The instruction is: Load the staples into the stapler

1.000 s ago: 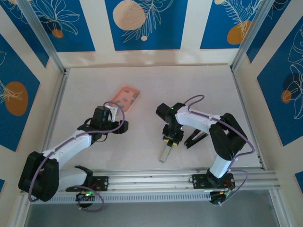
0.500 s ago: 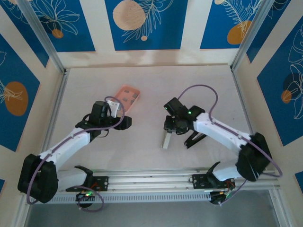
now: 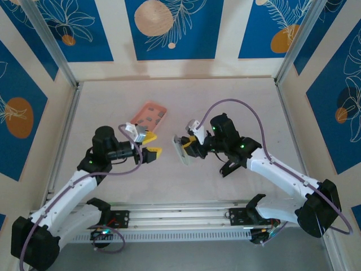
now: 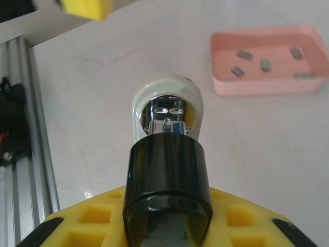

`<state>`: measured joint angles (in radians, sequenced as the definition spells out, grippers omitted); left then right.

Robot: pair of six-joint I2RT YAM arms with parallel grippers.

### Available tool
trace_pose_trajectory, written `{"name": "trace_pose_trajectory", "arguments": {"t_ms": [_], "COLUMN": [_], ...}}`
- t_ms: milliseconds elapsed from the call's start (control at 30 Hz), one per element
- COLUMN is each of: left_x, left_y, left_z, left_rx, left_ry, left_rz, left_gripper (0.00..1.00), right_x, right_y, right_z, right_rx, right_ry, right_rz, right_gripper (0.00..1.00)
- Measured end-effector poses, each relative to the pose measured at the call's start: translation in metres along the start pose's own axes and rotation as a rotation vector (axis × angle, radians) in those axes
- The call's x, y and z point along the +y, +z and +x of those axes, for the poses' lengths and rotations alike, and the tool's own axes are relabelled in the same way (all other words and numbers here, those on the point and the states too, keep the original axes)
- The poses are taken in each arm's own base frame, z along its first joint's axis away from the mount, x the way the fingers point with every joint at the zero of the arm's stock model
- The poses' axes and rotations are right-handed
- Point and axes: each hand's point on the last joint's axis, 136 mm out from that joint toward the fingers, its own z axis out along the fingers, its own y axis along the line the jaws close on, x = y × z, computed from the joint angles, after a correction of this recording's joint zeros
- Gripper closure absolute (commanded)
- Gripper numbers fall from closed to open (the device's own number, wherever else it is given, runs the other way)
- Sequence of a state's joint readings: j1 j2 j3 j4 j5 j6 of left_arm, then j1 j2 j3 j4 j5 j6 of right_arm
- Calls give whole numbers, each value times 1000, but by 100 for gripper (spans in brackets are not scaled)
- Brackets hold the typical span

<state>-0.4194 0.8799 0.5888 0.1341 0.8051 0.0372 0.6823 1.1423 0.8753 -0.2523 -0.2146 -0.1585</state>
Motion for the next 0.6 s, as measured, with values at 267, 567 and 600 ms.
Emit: {"name": "trace_pose_trajectory", "arguments": {"t_ms": [267, 567, 600], "left_x": [-15, -24, -24], "left_y": [9, 16, 16], "left_z": [9, 18, 18], "left_rx": [34, 63, 63], "left_ry": [40, 69, 69], "left_rz": [86, 130, 130], "left_gripper": [34, 41, 41], "right_x": [31, 42, 43], "right_y": [15, 22, 23], "right_z": [-8, -8, -8], "right_rx": [-1, 16, 16], "right_ry": [-208, -278, -282], "right_rz": [-132, -195, -200], "right_gripper": [100, 100, 100]}}
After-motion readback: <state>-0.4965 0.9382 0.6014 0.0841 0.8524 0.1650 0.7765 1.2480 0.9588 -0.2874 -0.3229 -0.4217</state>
